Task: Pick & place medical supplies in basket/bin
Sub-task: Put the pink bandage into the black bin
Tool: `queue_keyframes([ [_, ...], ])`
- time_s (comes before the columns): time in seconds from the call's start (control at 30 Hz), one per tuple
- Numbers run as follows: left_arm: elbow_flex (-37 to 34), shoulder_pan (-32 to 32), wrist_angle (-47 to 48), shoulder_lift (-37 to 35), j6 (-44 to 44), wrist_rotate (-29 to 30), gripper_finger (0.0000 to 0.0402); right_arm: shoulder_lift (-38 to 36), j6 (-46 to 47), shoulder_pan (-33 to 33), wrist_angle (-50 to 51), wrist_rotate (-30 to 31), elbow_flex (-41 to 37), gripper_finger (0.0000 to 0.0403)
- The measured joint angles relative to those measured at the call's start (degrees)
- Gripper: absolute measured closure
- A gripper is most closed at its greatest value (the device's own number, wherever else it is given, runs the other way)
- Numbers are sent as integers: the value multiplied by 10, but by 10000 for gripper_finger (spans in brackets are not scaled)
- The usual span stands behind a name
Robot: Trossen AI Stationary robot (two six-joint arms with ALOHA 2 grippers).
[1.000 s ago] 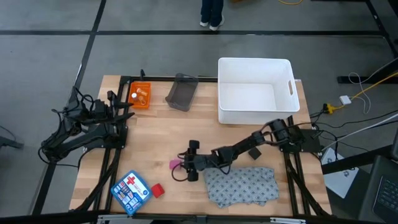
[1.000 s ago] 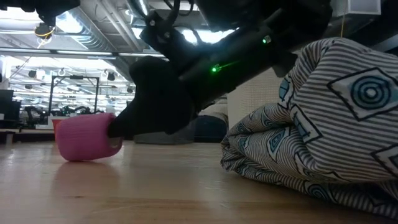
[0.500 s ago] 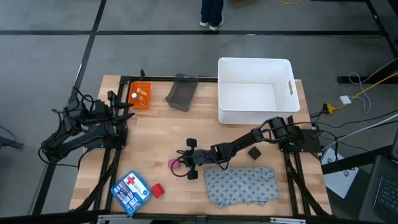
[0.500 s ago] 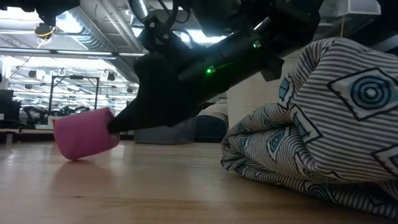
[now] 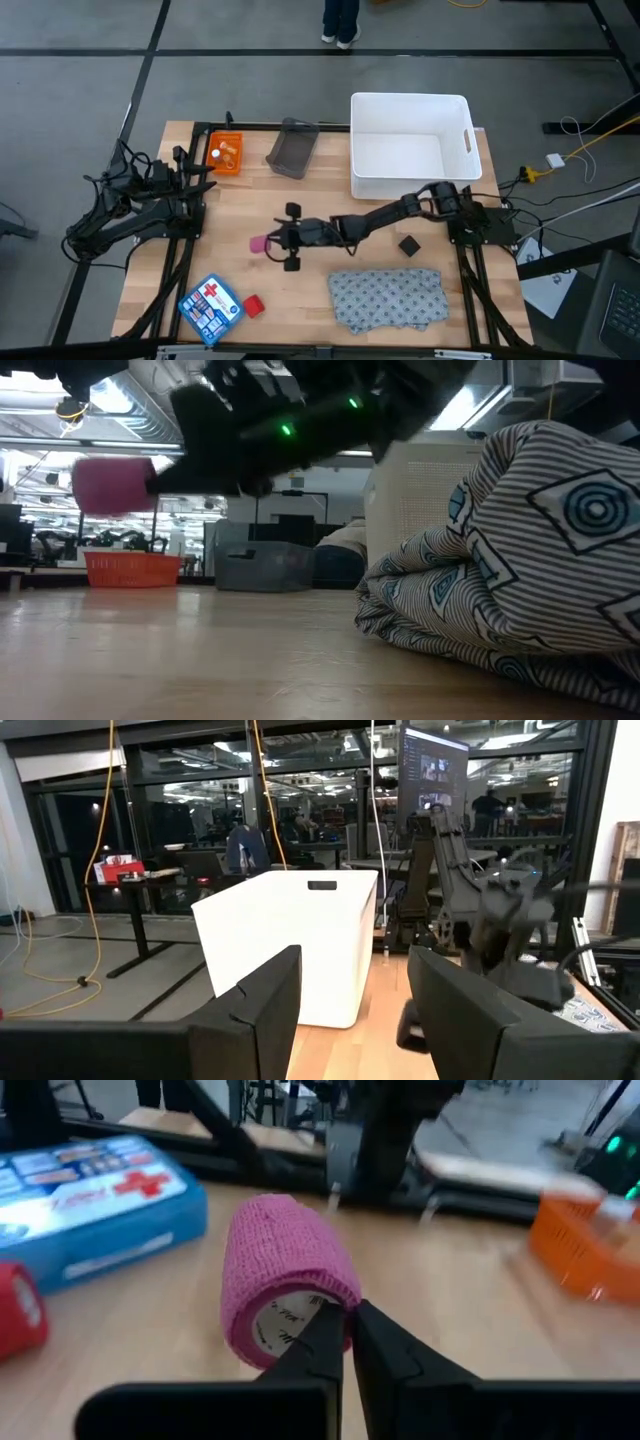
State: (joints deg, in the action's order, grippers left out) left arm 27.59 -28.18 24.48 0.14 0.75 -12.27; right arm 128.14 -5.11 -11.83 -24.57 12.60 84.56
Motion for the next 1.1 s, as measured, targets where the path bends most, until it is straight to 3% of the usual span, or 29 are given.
queue_keyframes([
  [0.1, 0, 0, 0, 0, 0, 0, 222, 0, -29, 11, 79, 22, 62, 391],
  [0.37, 0, 0, 0, 0, 0, 0, 222, 0, -62, 43, 312, 167, 256, 390],
  [0.53, 0, 0, 0, 0, 0, -1, 222, 0, -23, 92, 466, 185, 369, 390],
  [0.7, 0, 0, 0, 0, 0, -1, 222, 0, -8, 148, 565, 183, 448, 390],
  [0.83, 0, 0, -1, 0, 0, 0, 222, -1, 44, 207, 638, 98, 499, 390],
  [1.1, 0, 0, -3, 0, 3, 0, 222, 0, 77, 292, 684, 30, 504, 390],
])
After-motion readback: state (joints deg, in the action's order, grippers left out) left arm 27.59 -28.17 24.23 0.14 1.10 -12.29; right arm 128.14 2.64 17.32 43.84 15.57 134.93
